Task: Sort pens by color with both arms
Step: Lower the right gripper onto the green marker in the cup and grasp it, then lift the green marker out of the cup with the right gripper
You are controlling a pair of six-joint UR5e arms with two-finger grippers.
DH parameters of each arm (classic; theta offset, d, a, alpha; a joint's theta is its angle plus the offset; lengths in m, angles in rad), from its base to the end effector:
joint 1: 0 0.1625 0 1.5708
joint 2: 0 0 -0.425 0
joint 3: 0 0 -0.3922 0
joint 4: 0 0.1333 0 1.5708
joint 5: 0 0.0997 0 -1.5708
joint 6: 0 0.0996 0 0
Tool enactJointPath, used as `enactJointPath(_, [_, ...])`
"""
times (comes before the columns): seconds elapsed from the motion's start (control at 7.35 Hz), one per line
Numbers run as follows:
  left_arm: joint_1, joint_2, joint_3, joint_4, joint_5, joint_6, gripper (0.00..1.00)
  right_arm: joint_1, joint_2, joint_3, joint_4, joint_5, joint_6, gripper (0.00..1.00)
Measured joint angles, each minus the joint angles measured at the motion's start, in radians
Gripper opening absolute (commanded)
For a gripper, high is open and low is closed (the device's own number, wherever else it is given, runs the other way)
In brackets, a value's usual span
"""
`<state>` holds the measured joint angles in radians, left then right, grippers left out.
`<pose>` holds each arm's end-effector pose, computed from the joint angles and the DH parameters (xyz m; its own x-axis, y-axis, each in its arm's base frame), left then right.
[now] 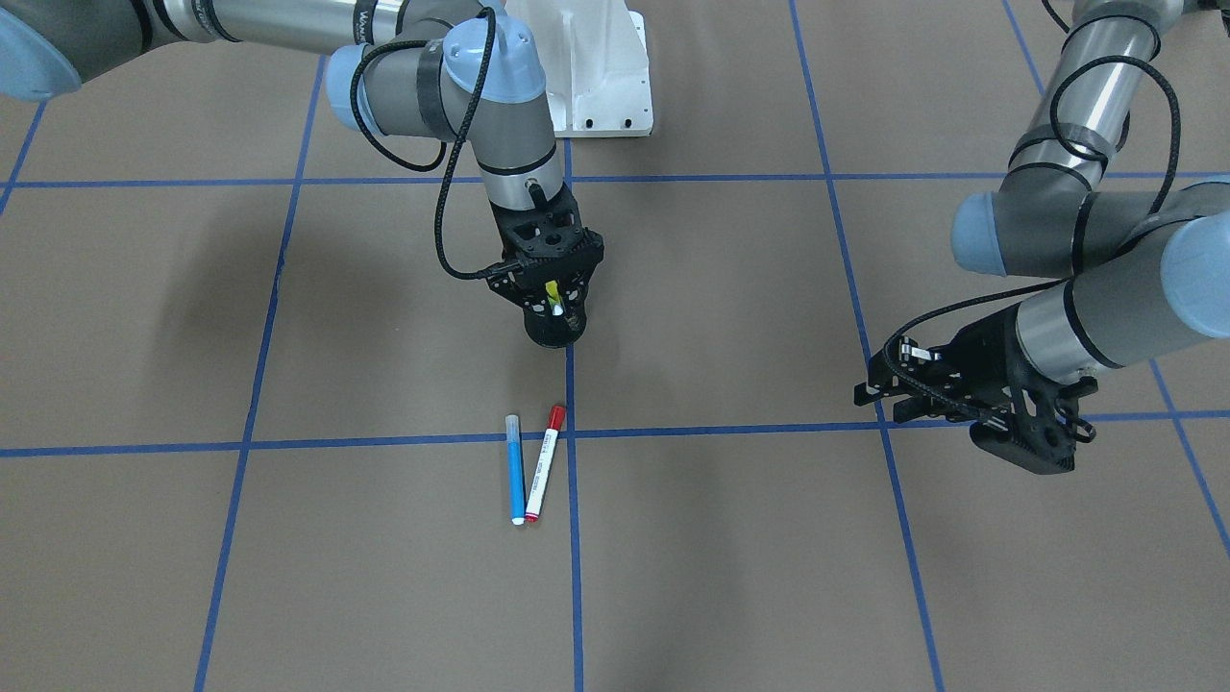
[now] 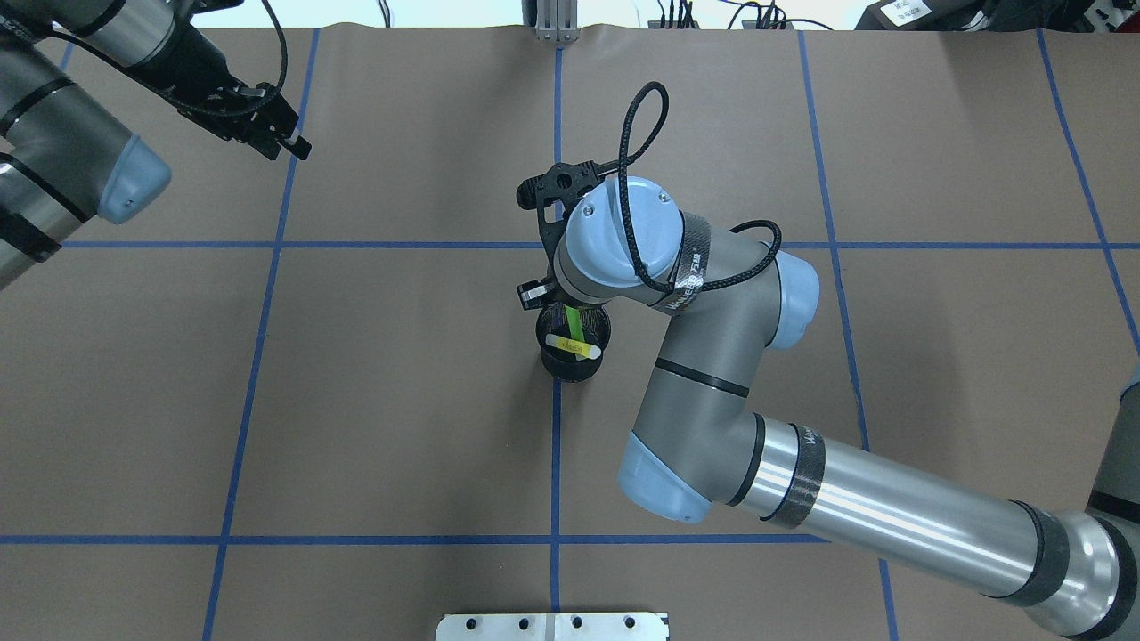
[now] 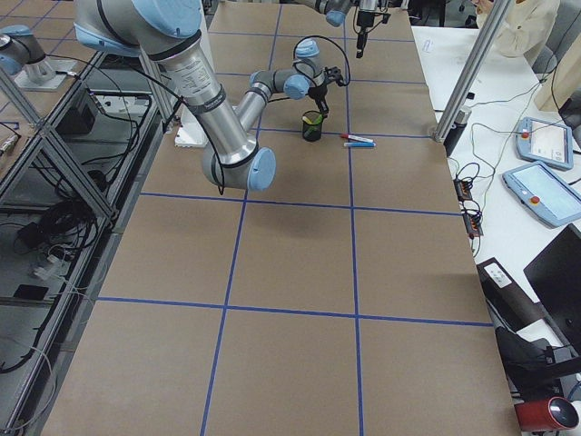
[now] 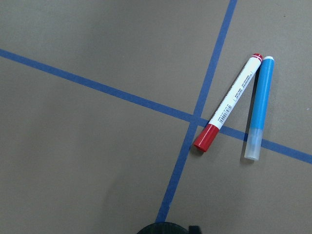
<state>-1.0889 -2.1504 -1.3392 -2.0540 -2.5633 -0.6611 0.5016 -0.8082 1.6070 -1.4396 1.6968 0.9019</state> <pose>0.2843 -0.6513 0.3474 0.3478 0.2660 -0.8991 -0.1252 0.9635 0.2366 -0.5609 -0.4454 0.1679 0.6523 -0.3440 0.6755 0.0201 0.8987 0.4382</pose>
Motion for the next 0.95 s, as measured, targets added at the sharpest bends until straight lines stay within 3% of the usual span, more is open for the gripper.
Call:
enactJointPath(0.41, [0.004, 0.0, 0.004, 0.0, 0.001, 0.0, 0.58, 0.002, 0.005, 0.007, -0.023, 0.005, 0.0, 0.11])
enactJointPath(0.95, [0.006, -0.004, 0.002, 0.0, 0.003, -0.004, 0.58, 0.062, 0.082, 0.108, -0.247, 0.06, 0.001, 0.11])
